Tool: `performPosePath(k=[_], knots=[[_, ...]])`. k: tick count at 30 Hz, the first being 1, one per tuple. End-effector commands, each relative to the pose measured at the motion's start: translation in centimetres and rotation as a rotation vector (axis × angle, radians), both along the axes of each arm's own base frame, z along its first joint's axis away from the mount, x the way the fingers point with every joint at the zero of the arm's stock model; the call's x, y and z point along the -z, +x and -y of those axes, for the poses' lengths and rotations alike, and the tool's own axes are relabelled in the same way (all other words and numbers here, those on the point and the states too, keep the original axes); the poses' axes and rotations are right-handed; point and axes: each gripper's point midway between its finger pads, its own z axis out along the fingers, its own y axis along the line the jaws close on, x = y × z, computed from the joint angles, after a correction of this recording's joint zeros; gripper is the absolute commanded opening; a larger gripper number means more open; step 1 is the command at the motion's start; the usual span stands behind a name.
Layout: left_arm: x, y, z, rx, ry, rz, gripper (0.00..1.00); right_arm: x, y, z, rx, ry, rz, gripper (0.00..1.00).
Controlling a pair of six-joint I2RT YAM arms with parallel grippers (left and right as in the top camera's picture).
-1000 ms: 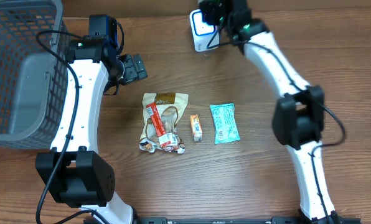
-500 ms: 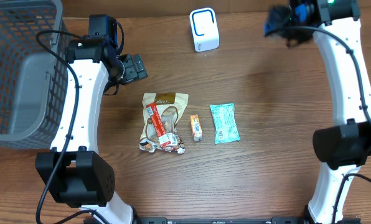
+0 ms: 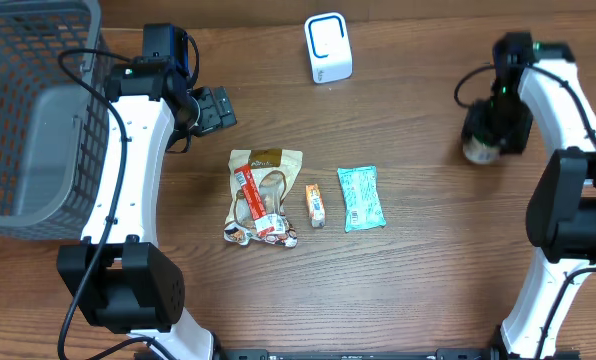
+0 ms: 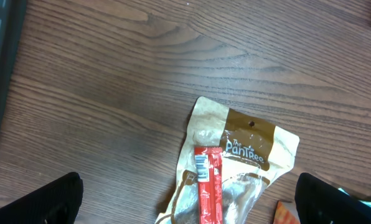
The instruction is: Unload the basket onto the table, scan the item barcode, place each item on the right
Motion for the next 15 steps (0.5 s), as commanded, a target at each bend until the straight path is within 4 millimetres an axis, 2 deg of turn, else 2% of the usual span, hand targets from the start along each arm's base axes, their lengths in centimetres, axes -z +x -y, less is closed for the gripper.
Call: performPosePath(k=[1,4,5,6,8,10,12,15], knots=[[-1.0,0.2,-0.1,0.019,0.010,0.027,1.00,1.5,-1.2,0.3,0.006,-0.005,-0.029,0.15],[-1.0,0.2,-0.1,0.019,0.010,0.027,1.00,2.5,-1.7,0.3,0.006,-0.005,-0.035,0.44],[-1.0,0.2,-0.1,0.019,0.010,0.027,1.00,2.5,-1.7,0.4,0.007,-0.005,-0.035,0.69],[-1.0,0.2,-0.1,0.019,0.010,0.027,1.00,2.5,-1.7,0.4,0.007,-0.005,-0.034,0.75],[-1.0,0.2,-0.1,0.019,0.010,0.027,1.00,2.0,-1.3,0.5,0.007,-0.006,-0.025,0.80],[-1.0,0.2,-0.1,0.019,0.010,0.027,1.00,0.6,-0.7,0.6,0.009,-0.009,-0.012,0.80],[-1.0,0.2,-0.1,0.019,0.010,0.027,1.00,-1.6,0.3,0.6,0.009,-0.010,0.015,0.80],[-1.0,0.2,-0.1,0.019,0.010,0.027,1.00,-6.3,2.2,0.8,0.008,-0.014,0.088,0.87]])
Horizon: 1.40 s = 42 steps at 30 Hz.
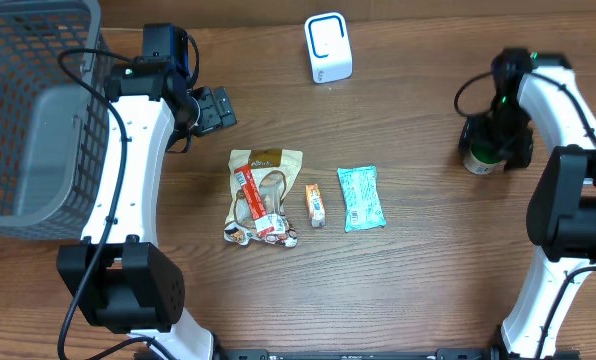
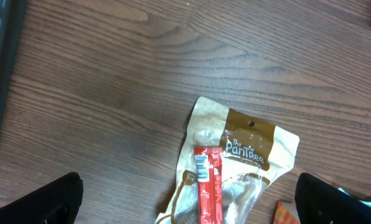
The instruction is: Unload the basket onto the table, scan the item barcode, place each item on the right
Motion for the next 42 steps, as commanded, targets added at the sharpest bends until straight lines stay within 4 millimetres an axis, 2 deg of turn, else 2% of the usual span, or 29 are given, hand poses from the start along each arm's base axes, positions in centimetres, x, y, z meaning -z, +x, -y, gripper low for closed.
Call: performPosePath(k=[1,4,6,8,11,17,21,26,30,34,40,42], knots=[[-1.0,0.2,-0.1,0.018,0.010,0.027,1.00,-6.4,4.0,0.5,-0.004,-0.016,0.182,0.88],[-1.0,0.2,-0.1,0.018,0.010,0.027,1.00,-11.2,4.9,-0.4,-0.024,-0.005,0.263,0.87],[-1.0,0.2,-0.1,0.018,0.010,0.027,1.00,-13.5,5.1,-2.5,-0.089,0.063,0.310,0.82],[-1.0,0.2,-0.1,0.018,0.010,0.027,1.00,-14.7,4.9,-5.6,-0.199,0.176,0.332,0.74],[-1.0,0.2,-0.1,0.018,0.010,0.027,1.00,-14.7,3.7,-9.1,-0.301,0.274,0.301,0.69],[-1.0,0.2,-0.1,0.018,0.010,0.027,1.00,-11.7,1.2,-14.5,-0.419,0.297,0.185,0.68],[-1.0,0.2,-0.1,0.018,0.011,0.027,1.00,-8.4,-0.8,-17.9,-0.488,0.301,0.101,0.68],[-1.0,0.2,-0.1,0.018,0.010,0.027,1.00,-3.7,-3.1,-20.3,-0.546,0.297,0.021,0.64],[-1.0,0.2,-0.1,0.018,0.010,0.027,1.00,-0.1,-4.2,-20.8,-0.537,0.274,-0.006,0.64],[-1.0,0.2,-0.1,0.018,0.010,0.027,1.00,2.4,-3.9,-19.9,-0.517,0.200,0.014,0.60],[-1.0,0.2,-0.1,0.018,0.010,0.027,1.00,3.1,-2.4,-17.9,-0.357,0.103,0.052,0.57],[-1.0,0.2,-0.1,0.018,0.010,0.027,1.00,3.0,-2.4,-17.2,-0.338,0.096,0.047,0.53]])
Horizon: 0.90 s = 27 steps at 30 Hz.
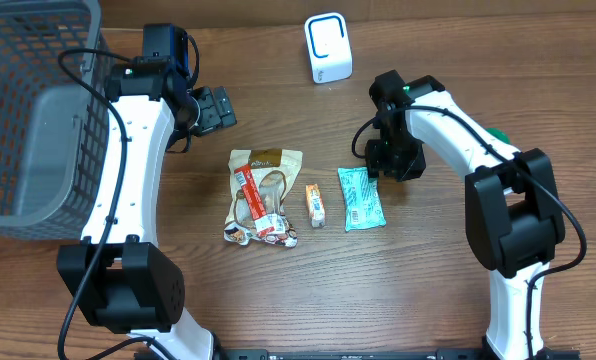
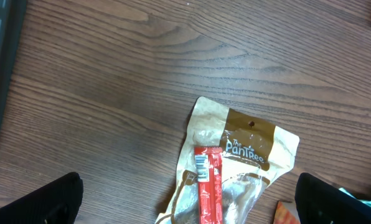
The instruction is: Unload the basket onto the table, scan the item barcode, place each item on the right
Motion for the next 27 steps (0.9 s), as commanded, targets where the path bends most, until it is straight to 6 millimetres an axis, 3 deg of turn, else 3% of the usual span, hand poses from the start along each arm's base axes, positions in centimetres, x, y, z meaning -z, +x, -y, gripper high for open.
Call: performPosePath(k=[1,7,13,16,19,20,23,25,27], knots=[[-1.0,0.2,-0.1,0.019,0.010,0.027,1.00,-0.4,0.8,2.0,0.094,-0.054,0.020,0.52],[-1.0,0.2,-0.1,0.019,0.010,0.027,1.00,-1.9,1.5,4.2,0.180,-0.048,0.038,0.52],[-1.0,0.2,-0.1,0.018,0.010,0.029,1.00,-7.0,2.2,3.5,0.111,0.079,0.147,0.53],[-1.7,2.1,0.0,0.019,0.002,0.111,1.00,-8.8,1.9,3.5,0.084,0.091,0.183,0.59],[-1.6,1.6,2.1,0.060,-0.115,0.091,1.00,-9.4,1.3,3.9,0.089,0.088,0.172,0.61],[-1.7,1.6,2.7,0.073,-0.148,0.094,0.94,-9.4,1.1,4.0,0.081,0.090,0.166,0.61],[-2.1,1.3,6.2,0.145,-0.306,0.089,0.41,-9.5,1.2,4.3,0.060,0.132,0.158,0.61],[-2.3,1.0,8.3,0.193,-0.347,0.083,0.21,-9.8,1.5,4.2,0.049,0.198,0.161,0.61],[-2.2,0.6,10.2,0.238,-0.344,0.074,0.17,-10.0,1.8,4.2,0.060,0.243,0.166,0.61]])
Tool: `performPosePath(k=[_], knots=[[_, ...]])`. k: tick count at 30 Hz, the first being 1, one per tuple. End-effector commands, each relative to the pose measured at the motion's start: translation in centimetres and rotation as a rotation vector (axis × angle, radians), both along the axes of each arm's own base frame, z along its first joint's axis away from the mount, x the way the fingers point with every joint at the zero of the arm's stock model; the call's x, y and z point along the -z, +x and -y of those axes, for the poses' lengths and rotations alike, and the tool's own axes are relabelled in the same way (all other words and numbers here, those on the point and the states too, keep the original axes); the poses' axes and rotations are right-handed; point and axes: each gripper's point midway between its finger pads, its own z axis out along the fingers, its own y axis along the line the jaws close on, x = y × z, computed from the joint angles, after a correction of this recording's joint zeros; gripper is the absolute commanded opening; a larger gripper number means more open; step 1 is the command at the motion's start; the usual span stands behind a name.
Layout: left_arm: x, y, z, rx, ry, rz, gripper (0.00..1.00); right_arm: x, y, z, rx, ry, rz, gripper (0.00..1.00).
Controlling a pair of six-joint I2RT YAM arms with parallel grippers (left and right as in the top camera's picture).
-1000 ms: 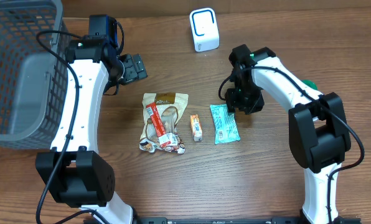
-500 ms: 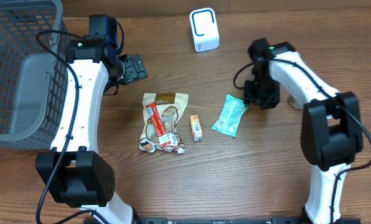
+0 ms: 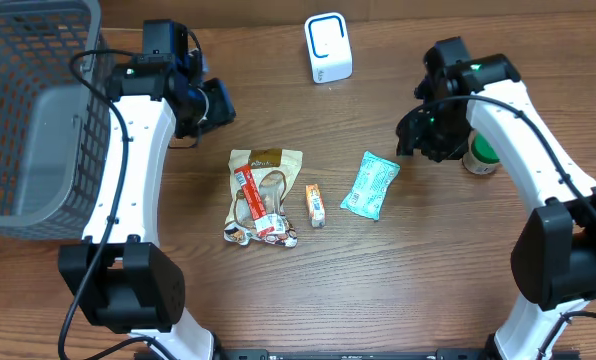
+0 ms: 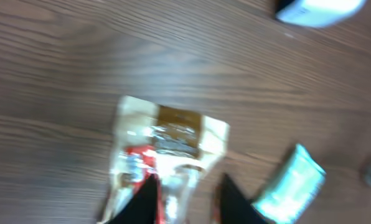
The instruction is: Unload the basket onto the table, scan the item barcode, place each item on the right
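The white scanner [image 3: 328, 47] with its blue ring stands at the back of the table; the left wrist view shows the scanner [image 4: 319, 9] blurred at the top. A teal packet [image 3: 370, 185] lies tilted right of centre, also seen as the teal packet [image 4: 291, 183]. My right gripper [image 3: 416, 142] hangs just right of its upper corner; its jaws are hidden. A tan pouch [image 3: 263, 195] with a red bar and a small orange packet [image 3: 315, 205] lie mid-table. My left gripper [image 3: 213, 103] hovers behind the pouch [image 4: 164, 143], fingers apart with nothing between them.
A grey mesh basket [image 3: 28, 110] fills the left side. A green-capped bottle [image 3: 478, 155] stands beside the right arm, right of the teal packet. The left wrist view is motion-blurred.
The teal packet has shifted right and turned to a slant. My right gripper has moved from its top end to the right. The left wrist view has shifted and the left fingers stand closer together.
My right gripper was at the bottle at the far right, with the left arm still and wide open behind the pouch. Then the right gripper was at the teal packet's top end. Now the packet lies slanted farther right, and the left gripper has narrowed and moved.
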Motion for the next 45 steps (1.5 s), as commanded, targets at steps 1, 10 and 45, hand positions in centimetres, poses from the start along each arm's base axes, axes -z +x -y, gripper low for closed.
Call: performPosePath(k=[1,10,45], knots=[[-1.1,-0.9,5.7,0.148,-0.087,0.016,0.18,-0.9,0.7,0.1,-0.013,0.105,0.024,0.64],[3.9,-3.8,16.6,0.334,-0.033,-0.097,0.06,0.1,1.1,1.7,0.010,0.111,0.026,0.70],[16.7,-5.2,21.6,0.392,0.096,-0.354,0.04,7.2,0.0,-0.5,-0.001,0.272,0.050,0.71]])
